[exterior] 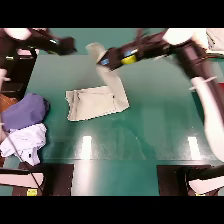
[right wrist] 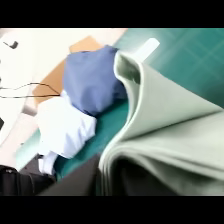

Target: Fold the shirts.

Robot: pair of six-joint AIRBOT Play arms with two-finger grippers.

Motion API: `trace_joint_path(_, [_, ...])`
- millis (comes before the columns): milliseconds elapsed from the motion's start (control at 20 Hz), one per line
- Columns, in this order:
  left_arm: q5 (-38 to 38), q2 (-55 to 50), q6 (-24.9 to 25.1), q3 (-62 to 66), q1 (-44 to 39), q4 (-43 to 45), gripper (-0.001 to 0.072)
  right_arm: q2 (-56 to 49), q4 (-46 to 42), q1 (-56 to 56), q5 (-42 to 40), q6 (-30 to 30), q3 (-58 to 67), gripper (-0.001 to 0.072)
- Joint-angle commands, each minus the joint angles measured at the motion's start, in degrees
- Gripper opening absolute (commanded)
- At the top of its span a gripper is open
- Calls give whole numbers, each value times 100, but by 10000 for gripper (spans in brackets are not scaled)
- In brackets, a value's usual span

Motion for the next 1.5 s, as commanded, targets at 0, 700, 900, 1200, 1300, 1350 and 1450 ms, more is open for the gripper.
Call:
trace_joint_path(0, [-155,721,9,13,763,192,28,-713,358,1016,-1202,-533,7,398])
trace_joint_path(700, [-1134,881,352,9,938,146,28,-774,-1099,-1735,1368,481,-752,553])
trace_joint_path(900, [-1176,881,352,7,938,144,28,-778,-1091,-2356,1172,597,-1818,636])
trace_joint_path(1200, [-994,850,520,7,651,149,27,-1073,-426,-2006,640,527,-2441,623])
trace_joint_path(1300, [-901,813,575,7,415,149,28,-1331,-289,-1698,555,527,-2179,621])
trace_joint_path(1350, [-901,796,605,7,304,149,27,-1508,-234,-1530,560,529,-1958,607])
trace_joint_path(1450, [-907,763,605,7,87,146,28,-1853,-129,-1224,560,529,-1506,546])
